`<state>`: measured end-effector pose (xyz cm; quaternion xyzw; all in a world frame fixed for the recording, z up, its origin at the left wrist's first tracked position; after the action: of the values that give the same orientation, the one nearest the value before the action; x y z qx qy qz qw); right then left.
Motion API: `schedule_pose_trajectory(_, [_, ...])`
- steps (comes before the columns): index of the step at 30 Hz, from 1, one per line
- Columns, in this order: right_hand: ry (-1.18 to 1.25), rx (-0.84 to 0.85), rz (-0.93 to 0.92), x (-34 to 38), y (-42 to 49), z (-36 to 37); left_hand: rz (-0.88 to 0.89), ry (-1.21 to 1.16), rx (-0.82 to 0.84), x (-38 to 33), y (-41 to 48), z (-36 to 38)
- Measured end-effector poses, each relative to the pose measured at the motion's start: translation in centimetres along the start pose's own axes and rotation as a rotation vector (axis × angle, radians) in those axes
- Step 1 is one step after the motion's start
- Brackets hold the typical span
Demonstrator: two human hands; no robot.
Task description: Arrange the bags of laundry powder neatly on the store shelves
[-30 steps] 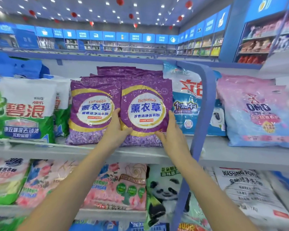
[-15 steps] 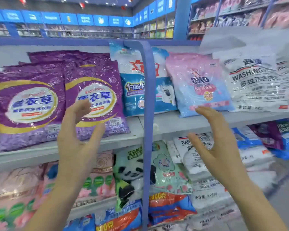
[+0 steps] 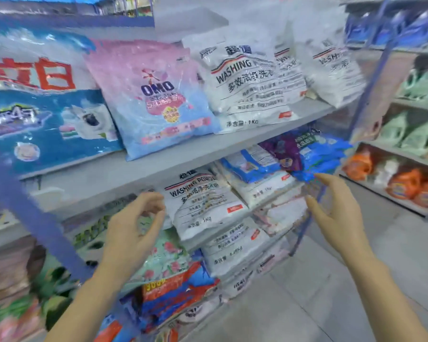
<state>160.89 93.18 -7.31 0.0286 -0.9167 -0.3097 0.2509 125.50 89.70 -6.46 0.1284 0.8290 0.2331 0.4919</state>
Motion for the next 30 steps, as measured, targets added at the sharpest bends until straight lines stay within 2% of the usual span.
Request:
schedule_pose_trajectory(6, [0.020, 0.175, 0.030, -9.8, 5.0, 5.3, -0.134, 0.323, 0.007, 5.2, 2.8, 10.1])
schedule_pose_trajectory(11, [-0.001, 0.354, -0.089, -14.1, 10.3, 12.0, -0.340, 0.517, 0.033, 12.2, 3.6, 16.9])
schedule_pose_trajectory(16, [0.000, 0.483, -0.259, -13.3, 13.2, 19.6, -0.475, 0.633, 0.046, 16.6, 3.5, 20.8])
schedule_pose_trajectory(20, [-0.009, 0.559, -0.373, -10.9, 14.4, 25.2, -0.578, 0.750, 0.146, 19.8, 2.5, 22.7])
schedule_pose_trajectory(25, [-0.095, 0.511, -0.570, -8.4, 13.9, 30.5, -0.649, 0.844, 0.207, 21.7, 1.9, 23.5])
schedule_pose_trajectory(30, [-0.231, 0.484, -0.614, -9.1, 13.3, 33.3, -0.672, 0.870, 0.207, 22.3, 1.7, 23.7])
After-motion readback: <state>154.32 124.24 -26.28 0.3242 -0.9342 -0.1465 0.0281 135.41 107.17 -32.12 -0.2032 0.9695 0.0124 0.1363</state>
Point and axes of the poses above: each hand's wrist, its own y-axis towards the middle knuckle, its own z-axis out of the palm, x = y × z, the point moved 8 cm from there along y, towards the middle knuckle, and after that the axes turned 11 degrees about -y, right-handed, at the moved point
